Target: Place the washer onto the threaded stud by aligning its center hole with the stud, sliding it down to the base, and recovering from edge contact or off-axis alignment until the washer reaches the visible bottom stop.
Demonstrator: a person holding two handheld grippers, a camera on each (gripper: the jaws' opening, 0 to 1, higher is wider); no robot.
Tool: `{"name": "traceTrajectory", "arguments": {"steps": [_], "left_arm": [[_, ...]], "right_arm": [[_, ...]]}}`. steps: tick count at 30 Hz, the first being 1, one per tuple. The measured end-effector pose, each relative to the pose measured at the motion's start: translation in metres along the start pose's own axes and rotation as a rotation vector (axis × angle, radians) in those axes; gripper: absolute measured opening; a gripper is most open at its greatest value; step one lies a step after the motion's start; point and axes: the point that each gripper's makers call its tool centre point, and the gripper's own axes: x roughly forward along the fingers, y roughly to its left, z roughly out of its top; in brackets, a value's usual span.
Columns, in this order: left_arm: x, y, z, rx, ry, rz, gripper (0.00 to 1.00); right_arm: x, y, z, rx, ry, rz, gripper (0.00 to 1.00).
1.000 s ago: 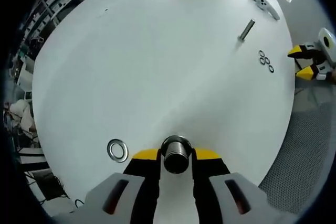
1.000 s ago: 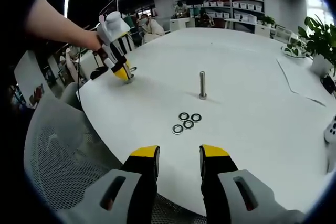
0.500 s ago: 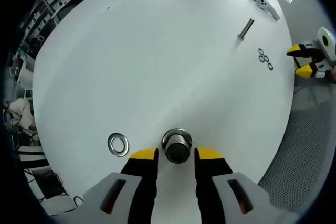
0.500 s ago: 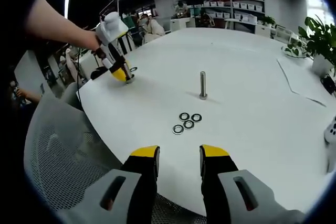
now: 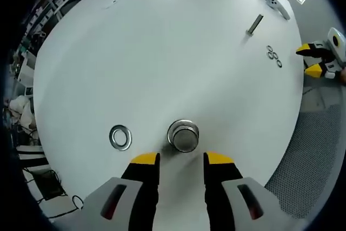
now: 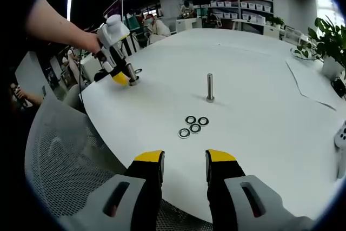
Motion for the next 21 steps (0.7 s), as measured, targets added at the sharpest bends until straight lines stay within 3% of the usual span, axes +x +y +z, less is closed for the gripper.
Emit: {"name": "traceTrajectory", "arguments": {"steps": [6,21], "left_arm": [[0.001,0.002,-0.007,-0.009,0.012,-0.002,0.33],[-0.007,0.029,-0.018,-0.004,0.022,0.044,0.35]], "right_arm": [[0.0,0.0,0.0,0.0,0.003,0.0,0.33],[0.001,0.0,-0.002,0.0,0.008,0.0,0.33]]}}
